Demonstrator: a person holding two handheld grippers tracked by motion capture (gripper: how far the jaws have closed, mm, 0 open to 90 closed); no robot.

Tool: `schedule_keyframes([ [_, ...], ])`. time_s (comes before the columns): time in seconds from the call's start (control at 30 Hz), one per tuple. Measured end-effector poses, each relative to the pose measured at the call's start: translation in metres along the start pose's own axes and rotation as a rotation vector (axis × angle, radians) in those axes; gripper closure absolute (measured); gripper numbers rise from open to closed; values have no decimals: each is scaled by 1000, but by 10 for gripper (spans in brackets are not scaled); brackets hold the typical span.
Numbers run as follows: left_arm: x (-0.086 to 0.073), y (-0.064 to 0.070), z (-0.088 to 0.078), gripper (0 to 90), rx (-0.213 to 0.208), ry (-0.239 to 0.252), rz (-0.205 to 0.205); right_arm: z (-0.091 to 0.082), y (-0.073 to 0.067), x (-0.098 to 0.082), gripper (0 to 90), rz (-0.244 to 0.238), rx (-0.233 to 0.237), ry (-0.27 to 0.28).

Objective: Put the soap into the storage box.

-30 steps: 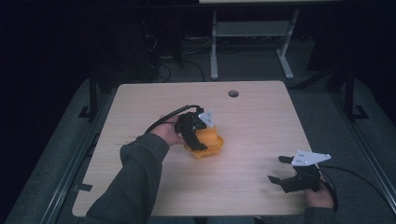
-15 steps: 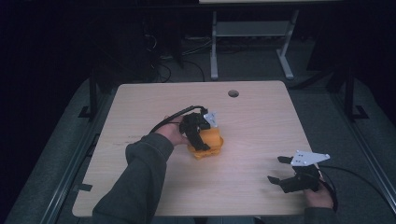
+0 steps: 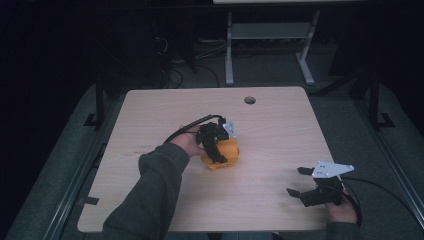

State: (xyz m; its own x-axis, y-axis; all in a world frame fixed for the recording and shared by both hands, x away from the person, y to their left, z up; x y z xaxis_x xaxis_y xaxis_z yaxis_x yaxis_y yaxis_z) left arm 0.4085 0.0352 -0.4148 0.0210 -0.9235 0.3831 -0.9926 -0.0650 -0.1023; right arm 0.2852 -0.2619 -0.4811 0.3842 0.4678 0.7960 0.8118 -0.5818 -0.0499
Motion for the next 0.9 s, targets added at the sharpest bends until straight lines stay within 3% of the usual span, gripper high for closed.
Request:
schedule_keyframes([
  [0.17, -3, -2, 6, 208, -13, -39, -10, -1, 1, 0, 137, 1, -5, 5],
  [0.47, -4, -5, 8, 207, -32, -32, -15, -1, 1, 0, 137, 3, -6, 4],
  [0.77, -3, -11, 9, 206, -61, -47, 30, -1, 1, 0, 137, 2, -6, 1],
  [0.9, -3, -13, 9, 206, -70, -38, 21, -1, 1, -1, 137, 5, -7, -1],
])
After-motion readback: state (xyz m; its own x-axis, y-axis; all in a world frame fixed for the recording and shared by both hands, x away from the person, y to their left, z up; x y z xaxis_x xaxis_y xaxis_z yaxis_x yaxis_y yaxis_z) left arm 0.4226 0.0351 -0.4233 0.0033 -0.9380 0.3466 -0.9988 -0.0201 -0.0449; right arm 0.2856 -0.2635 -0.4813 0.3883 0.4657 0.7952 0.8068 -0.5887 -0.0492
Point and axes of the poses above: each handheld gripper's, and its own axes: z roughly forward along the jaws, x roughly out of its top, y roughly to its right, the point moved 4 cm from there along z, roughly forward along the jaws, and after that the axes turned 3 degrees about x, right-handed, at the moved point
